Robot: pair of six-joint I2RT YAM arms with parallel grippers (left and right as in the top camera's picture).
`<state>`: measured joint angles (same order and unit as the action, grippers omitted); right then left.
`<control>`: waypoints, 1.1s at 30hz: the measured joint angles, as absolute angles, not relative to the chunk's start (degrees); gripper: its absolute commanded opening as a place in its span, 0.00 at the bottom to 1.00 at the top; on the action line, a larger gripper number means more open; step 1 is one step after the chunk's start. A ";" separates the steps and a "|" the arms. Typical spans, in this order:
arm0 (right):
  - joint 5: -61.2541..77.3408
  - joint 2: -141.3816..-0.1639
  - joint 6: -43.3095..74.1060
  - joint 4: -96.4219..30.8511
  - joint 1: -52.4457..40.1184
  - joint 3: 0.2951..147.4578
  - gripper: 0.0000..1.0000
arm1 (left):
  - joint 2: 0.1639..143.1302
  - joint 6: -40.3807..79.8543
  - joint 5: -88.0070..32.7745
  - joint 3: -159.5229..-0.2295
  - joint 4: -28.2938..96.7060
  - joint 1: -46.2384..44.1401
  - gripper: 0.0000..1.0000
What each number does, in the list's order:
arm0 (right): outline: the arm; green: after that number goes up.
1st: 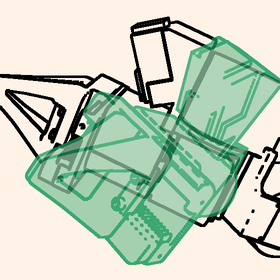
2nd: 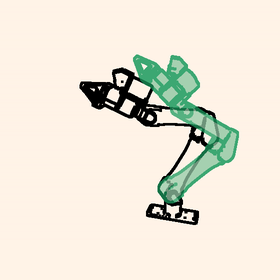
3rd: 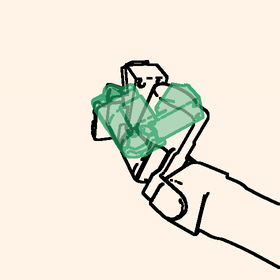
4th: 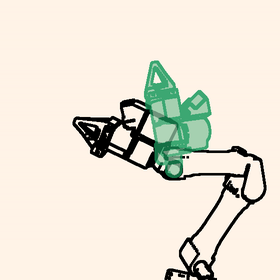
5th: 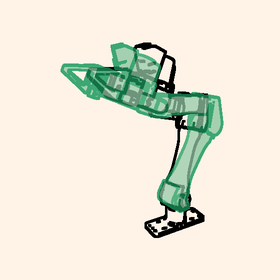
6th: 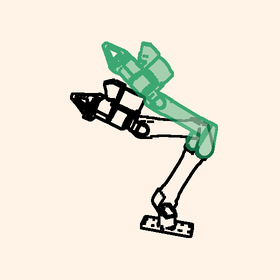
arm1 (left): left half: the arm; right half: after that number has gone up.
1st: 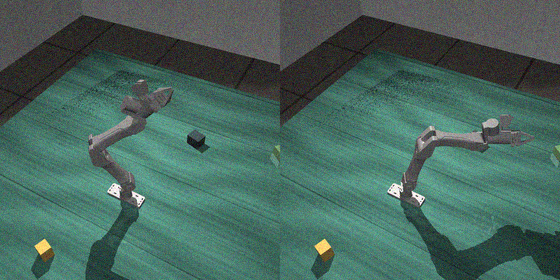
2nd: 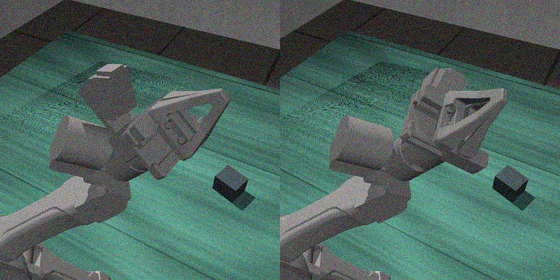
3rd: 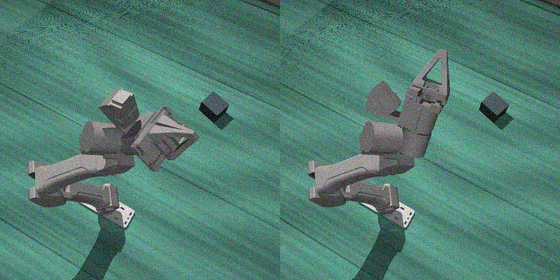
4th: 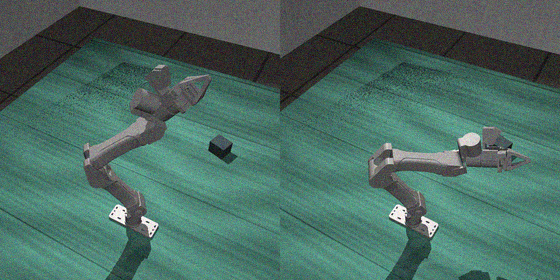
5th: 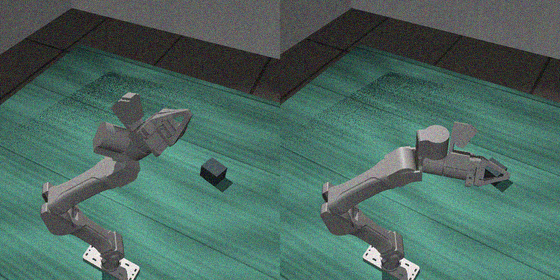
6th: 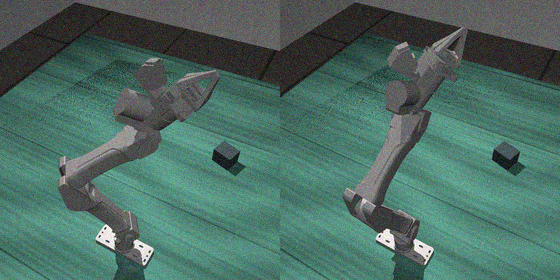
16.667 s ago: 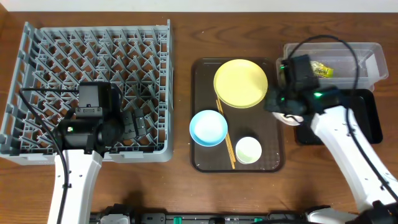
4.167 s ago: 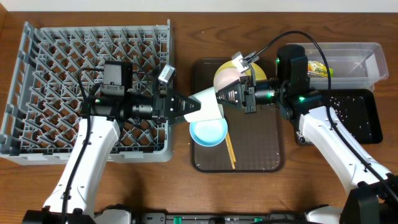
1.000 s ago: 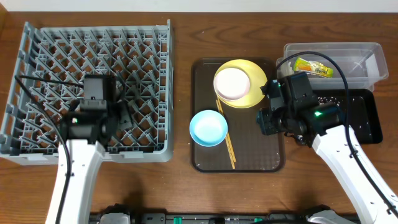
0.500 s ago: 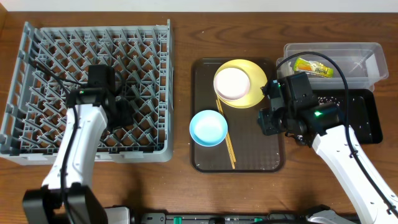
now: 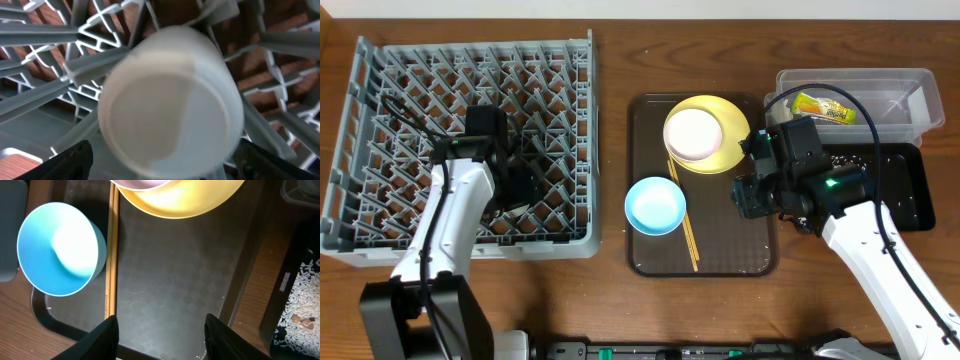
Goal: Sort waste into correct bins and load items into the dishwasher rack
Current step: 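Place the white cup into the dish rack and open left gripper, then move left gripper to the light-blue bowl and grasp its rim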
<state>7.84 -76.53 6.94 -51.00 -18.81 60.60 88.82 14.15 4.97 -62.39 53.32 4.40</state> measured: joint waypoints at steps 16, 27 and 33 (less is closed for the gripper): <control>7.84 -76.51 6.94 -50.26 -18.81 60.60 0.57 | 70.15 13.47 -13.30 -62.46 50.11 1.56 0.88; 7.86 -76.53 6.94 -50.33 -18.83 60.60 0.57 | 76.99 13.23 -18.74 -62.48 45.71 -14.39 0.85; 7.84 -76.51 6.94 -50.33 -18.83 60.60 0.57 | 82.13 13.23 -15.57 -62.48 43.79 -22.26 0.85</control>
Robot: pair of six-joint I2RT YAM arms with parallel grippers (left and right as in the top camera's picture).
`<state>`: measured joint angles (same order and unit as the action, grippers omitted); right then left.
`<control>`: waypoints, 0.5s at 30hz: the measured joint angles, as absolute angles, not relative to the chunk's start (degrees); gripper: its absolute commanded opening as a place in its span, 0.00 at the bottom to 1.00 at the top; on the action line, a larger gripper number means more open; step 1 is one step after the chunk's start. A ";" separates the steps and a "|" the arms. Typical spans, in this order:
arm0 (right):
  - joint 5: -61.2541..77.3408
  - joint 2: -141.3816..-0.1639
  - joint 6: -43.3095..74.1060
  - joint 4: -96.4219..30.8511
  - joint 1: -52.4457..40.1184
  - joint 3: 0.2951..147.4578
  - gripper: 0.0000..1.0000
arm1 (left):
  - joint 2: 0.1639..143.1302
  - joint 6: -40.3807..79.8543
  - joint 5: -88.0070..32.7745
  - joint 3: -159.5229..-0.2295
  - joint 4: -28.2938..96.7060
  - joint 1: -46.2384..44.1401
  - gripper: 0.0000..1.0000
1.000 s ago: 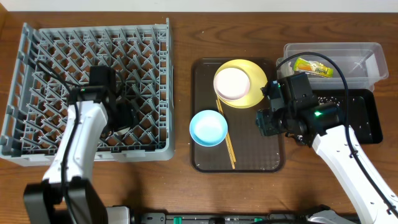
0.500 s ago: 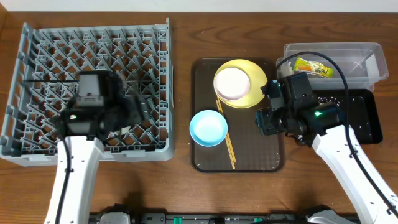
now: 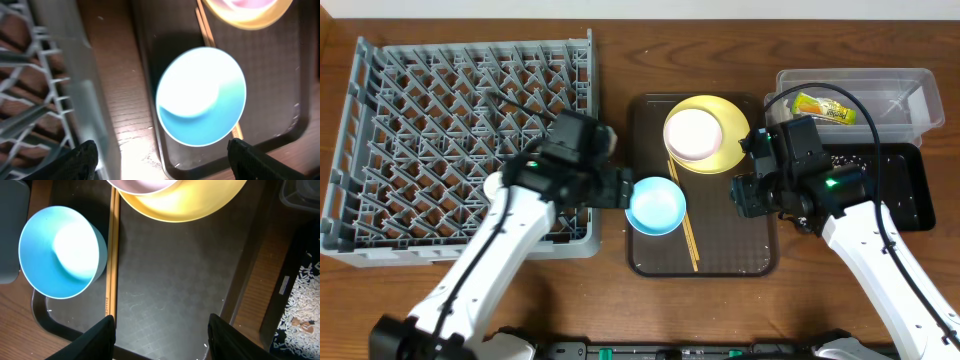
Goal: Sort waste into correct bins and load items into the dishwasher rack
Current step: 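Move left gripper to the light-blue bowl and grasp its rim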
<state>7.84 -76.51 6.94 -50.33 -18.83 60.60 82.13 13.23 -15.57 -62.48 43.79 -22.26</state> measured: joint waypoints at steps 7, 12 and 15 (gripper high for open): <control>7.84 -76.51 6.94 -50.33 -18.81 60.60 0.57 | 89.21 13.23 -12.01 -62.48 40.88 -27.81 0.83; 7.86 -76.51 6.94 -50.39 -18.83 60.60 0.57 | 93.36 13.23 -11.49 -62.48 38.89 -29.21 0.81; 7.84 -76.51 6.94 -50.65 -18.83 60.60 0.57 | 94.08 13.32 -11.33 -62.48 38.52 -29.52 0.78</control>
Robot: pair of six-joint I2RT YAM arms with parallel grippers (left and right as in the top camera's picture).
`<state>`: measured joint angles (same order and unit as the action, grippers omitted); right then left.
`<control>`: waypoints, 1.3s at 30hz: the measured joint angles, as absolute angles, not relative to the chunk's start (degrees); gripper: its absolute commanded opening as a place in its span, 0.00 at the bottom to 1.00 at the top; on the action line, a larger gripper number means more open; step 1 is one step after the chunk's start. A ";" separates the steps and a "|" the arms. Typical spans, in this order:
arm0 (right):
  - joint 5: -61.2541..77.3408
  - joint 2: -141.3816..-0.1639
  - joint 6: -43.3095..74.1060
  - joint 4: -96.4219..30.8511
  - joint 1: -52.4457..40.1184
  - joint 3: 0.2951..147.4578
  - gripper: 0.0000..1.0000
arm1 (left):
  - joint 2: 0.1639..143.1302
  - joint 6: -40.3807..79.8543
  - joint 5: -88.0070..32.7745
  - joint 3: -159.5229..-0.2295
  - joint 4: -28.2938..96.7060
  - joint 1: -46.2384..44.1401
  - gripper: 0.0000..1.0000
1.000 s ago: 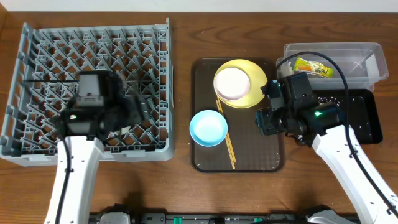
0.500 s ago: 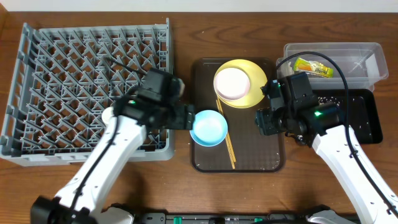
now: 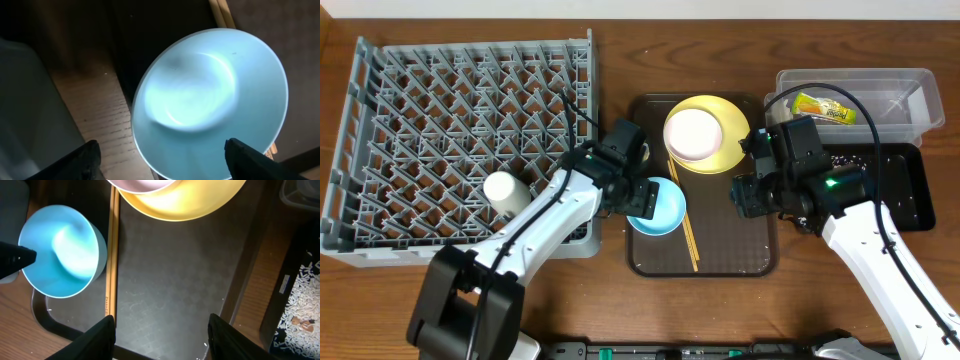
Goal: Sort waste into correct bins and load items into the dishwasher rack
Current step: 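Move left gripper to the light-blue bowl and grasp its rim, then lift the light-blue bowl and carry it to the rack's back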
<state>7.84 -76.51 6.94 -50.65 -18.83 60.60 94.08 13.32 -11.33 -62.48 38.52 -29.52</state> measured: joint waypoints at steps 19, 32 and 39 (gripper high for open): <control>-4.16 -76.51 20.95 -56.23 -11.33 60.60 0.57 | 92.12 11.07 -10.33 -62.50 30.96 -42.39 0.78; -4.01 -76.51 23.07 -57.08 -8.91 60.60 0.59 | 98.85 10.52 -4.78 -62.52 26.33 -47.37 0.69; -3.88 -76.49 23.07 -57.19 -8.91 60.60 0.59 | 102.43 10.50 -4.01 -62.52 26.33 -47.37 0.48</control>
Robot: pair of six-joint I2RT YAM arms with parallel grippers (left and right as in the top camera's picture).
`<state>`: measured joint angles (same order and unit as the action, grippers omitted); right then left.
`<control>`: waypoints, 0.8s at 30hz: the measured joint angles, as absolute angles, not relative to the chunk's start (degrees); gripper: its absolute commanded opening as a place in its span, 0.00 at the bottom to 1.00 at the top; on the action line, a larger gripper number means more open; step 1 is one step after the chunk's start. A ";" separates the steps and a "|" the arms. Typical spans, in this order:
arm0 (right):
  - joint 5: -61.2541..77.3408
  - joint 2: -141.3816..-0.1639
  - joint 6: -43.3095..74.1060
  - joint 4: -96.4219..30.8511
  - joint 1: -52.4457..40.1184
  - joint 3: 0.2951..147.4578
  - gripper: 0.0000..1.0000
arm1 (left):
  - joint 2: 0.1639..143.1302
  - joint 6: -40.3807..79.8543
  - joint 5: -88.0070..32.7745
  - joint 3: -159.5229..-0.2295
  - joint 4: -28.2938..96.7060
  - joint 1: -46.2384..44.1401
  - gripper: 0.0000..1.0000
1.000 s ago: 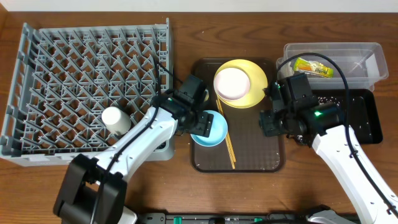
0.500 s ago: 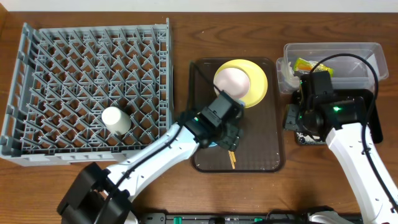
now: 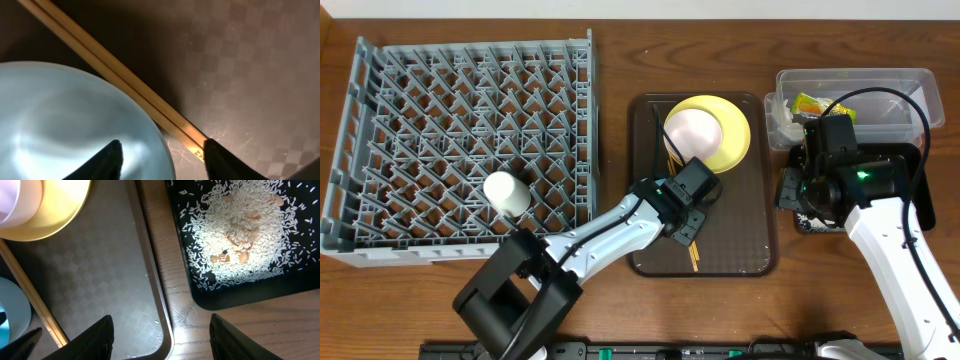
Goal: Sort waste into correct bins and load items into the dishwasher rack
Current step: 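Lift the light-blue bowl and carry it to the rack's back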
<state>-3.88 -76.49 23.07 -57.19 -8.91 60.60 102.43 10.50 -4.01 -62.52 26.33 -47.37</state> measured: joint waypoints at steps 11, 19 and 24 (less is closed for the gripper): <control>-3.90 -76.49 23.07 -57.21 -8.88 60.60 0.59 | 102.43 10.92 -3.86 -62.52 26.39 -47.37 0.28; -3.90 -76.49 23.07 -57.21 -8.91 60.60 0.59 | 102.43 11.51 -3.88 -62.52 27.09 -47.37 0.10; -3.90 -76.49 23.05 -57.23 -8.91 60.60 0.59 | 101.58 11.33 -3.01 -62.76 28.27 -47.48 0.06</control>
